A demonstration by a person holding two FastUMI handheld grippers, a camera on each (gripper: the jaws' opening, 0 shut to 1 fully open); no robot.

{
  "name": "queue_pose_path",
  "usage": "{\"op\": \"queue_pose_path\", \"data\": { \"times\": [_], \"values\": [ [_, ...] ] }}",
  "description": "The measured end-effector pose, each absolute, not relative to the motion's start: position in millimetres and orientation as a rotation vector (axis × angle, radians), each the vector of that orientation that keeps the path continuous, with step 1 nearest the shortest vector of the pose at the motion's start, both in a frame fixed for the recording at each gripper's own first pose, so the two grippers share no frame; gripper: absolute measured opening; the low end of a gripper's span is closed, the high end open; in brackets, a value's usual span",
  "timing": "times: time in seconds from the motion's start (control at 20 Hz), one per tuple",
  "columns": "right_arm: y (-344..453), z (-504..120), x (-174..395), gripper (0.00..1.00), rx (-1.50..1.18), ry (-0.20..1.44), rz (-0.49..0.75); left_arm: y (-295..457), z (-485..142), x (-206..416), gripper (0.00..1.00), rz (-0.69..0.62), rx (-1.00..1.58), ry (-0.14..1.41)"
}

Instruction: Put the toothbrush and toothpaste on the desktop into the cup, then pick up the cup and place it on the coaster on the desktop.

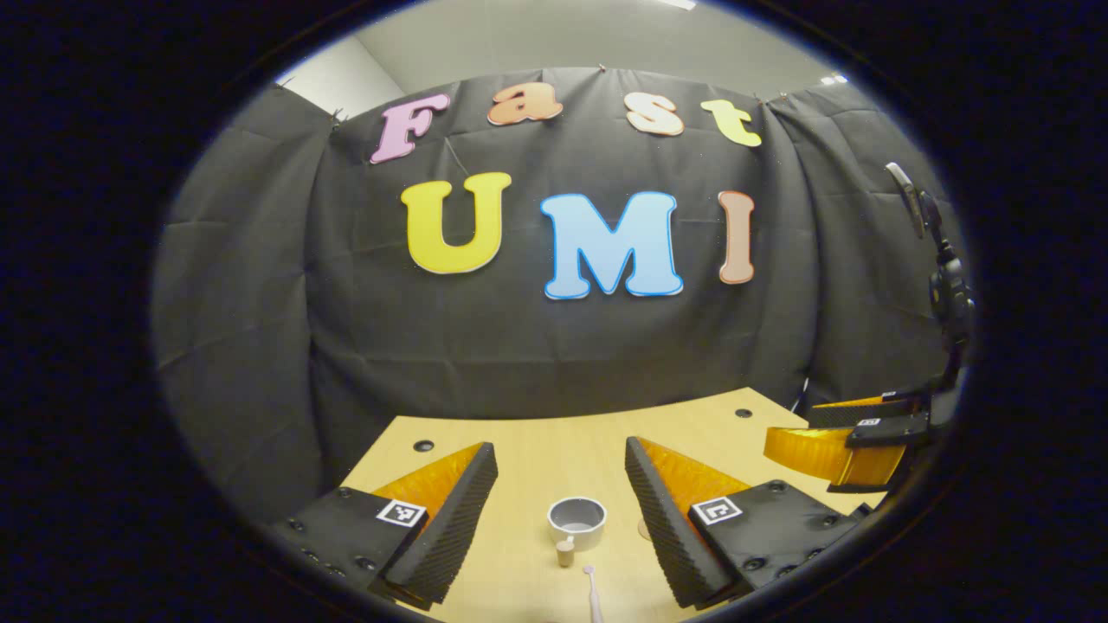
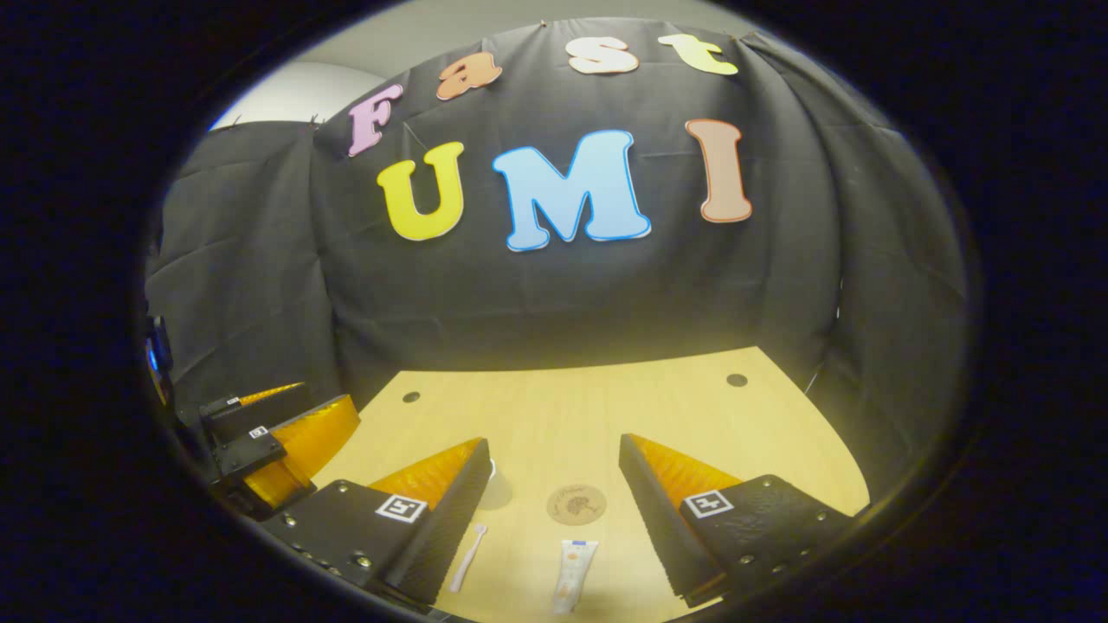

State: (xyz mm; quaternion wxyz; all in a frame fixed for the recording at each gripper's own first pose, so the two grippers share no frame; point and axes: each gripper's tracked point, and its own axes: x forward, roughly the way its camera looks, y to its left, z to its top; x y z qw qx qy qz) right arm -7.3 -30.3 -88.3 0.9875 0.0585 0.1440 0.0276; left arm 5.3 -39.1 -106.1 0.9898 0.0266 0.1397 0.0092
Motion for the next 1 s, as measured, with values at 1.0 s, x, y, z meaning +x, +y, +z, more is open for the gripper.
{"op": "queue_pose_path", "data": {
  "times": [1.0],
  "values": [
    [-32, -263, -25, 0.93, 0.079, 0.803, 0.048, -54, -332, -29, 0.96, -0.023, -0.033, 0.760]
  ]
}}
